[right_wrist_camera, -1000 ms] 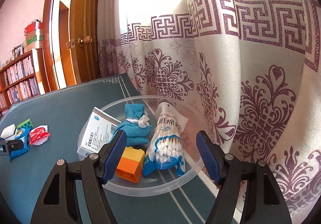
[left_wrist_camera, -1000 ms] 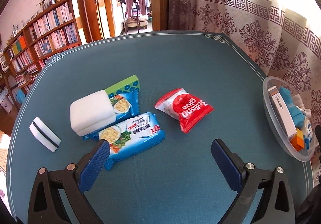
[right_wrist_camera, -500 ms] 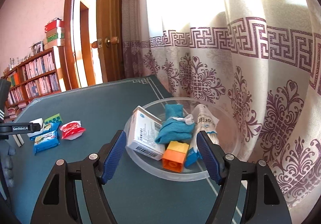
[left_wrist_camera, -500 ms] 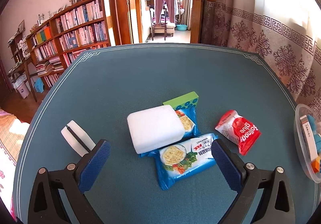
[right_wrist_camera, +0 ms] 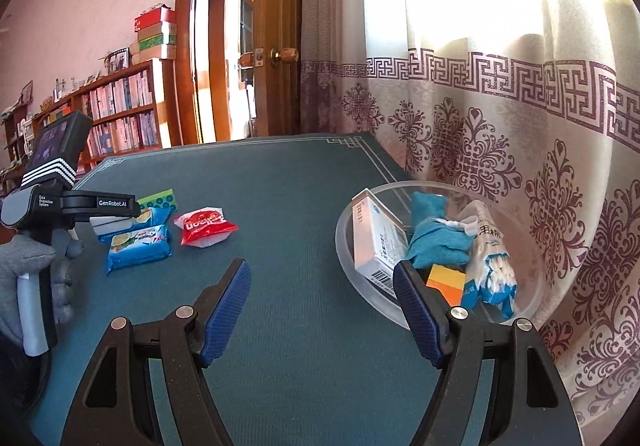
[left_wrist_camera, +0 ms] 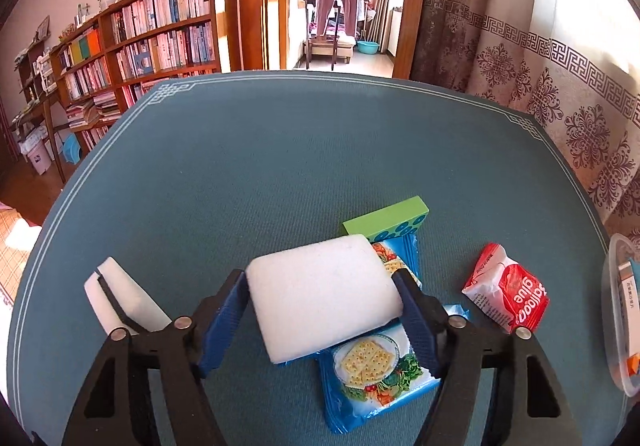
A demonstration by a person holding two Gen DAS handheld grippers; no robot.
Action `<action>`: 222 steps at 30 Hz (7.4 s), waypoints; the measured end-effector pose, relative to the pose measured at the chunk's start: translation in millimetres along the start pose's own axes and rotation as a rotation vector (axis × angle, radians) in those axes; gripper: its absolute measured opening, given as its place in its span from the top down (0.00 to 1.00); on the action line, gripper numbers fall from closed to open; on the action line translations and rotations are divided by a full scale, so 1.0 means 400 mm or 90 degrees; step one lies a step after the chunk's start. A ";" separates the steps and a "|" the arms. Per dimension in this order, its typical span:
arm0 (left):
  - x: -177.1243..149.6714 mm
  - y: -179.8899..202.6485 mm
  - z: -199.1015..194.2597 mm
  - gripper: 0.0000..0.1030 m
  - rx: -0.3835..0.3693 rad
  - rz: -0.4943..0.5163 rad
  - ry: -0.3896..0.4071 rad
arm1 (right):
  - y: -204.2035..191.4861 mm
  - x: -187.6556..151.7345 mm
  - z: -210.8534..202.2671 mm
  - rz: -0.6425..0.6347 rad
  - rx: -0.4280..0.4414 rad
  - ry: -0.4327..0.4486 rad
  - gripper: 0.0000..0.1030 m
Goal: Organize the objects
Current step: 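Close the left tool on the white sponge atop the biscuit pack, then grasp the red Balloon glue bag with the right tool while the left tool holds the sponge, then carry the glue bag into the bowl with the right tool while the left tool lifts the sponge, then lower the white sponge into the clear bowl with the left tool and release, then withdraw both tools from the bowl toward the biscuit packs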
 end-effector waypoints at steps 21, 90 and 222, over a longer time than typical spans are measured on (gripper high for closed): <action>0.022 -0.054 -0.080 0.32 -0.046 -0.022 0.056 | -0.207 0.114 0.278 -0.028 0.210 -0.172 0.27; -0.018 0.043 -0.112 0.31 -0.103 0.046 0.055 | 0.219 0.248 0.223 0.176 0.021 -0.112 0.38; -0.117 0.630 -0.155 0.05 -0.241 0.302 0.027 | 0.316 -0.122 -0.018 0.224 -0.066 -0.062 0.32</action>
Point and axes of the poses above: each gripper's, at about its wrist camera, not at the fingertips, and z roughly the way its jaws point, y to its right, x to its top, the point moved 5 cm from there along z, roughly the way its jaws point, and after that the axes turned 7 degrees about -y, right-handed, at the moved point
